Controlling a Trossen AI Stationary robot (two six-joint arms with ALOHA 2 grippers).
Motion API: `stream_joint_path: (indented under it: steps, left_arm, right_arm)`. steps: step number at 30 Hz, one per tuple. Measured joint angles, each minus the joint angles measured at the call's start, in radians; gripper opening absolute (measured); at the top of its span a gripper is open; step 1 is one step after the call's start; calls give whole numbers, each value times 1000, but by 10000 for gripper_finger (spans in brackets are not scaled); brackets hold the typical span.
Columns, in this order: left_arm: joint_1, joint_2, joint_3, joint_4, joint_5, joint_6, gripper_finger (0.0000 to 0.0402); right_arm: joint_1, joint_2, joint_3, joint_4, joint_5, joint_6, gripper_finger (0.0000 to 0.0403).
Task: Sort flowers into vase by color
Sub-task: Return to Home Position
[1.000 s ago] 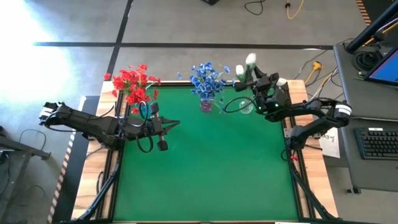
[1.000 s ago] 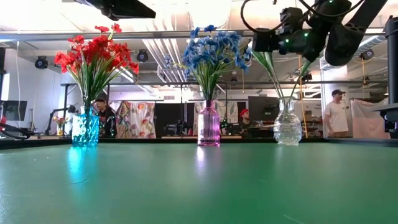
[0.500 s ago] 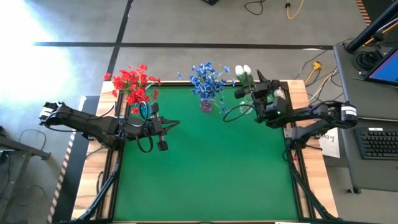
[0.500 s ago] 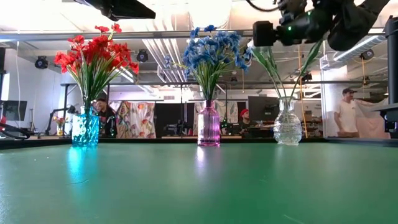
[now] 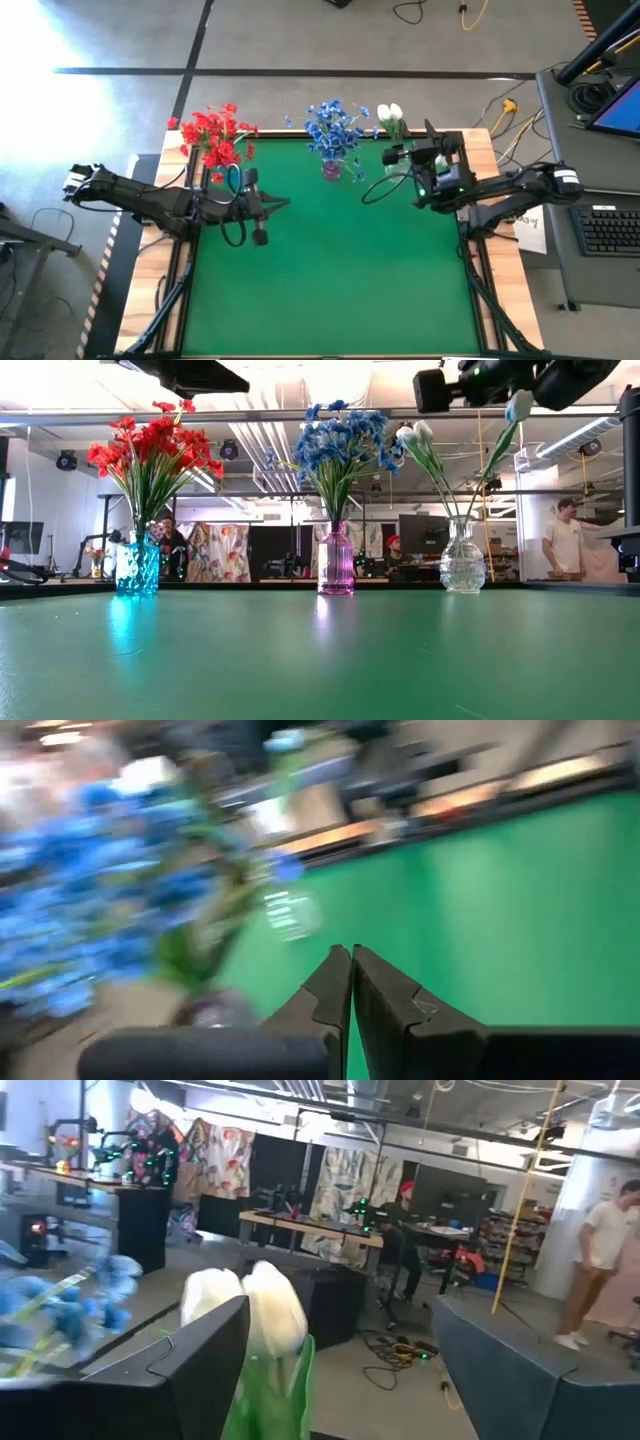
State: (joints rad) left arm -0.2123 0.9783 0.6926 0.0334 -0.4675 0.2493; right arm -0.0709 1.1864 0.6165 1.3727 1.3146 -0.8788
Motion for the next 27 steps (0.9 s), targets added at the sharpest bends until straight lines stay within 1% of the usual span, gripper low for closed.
stream_joint_path:
  steps: [4,6,7,12,18,23,27]
  left_arm:
    - [-1,-2,-14,-4,271,3,0]
    - [-1,-5,-25,-7,366,13,0]
    - [-1,-11,-28,-7,393,13,0]
    - [-1,-60,-34,-17,406,-21,0]
    - [-12,-159,-42,-81,407,-33,0]
    - [-17,-278,-112,-75,407,-29,0]
    - [-17,-374,-199,15,401,-22,0]
  right_arm:
    - [58,-9,45,0,48,-87,306]
    - [85,-9,74,-1,72,-132,304]
    - [97,-8,89,-2,83,-154,303]
    - [182,-9,148,-6,125,-201,299]
    - [314,-16,155,-7,101,-223,301]
    - [385,-16,155,-7,82,-243,297]
    - [418,-16,155,-7,72,-260,293]
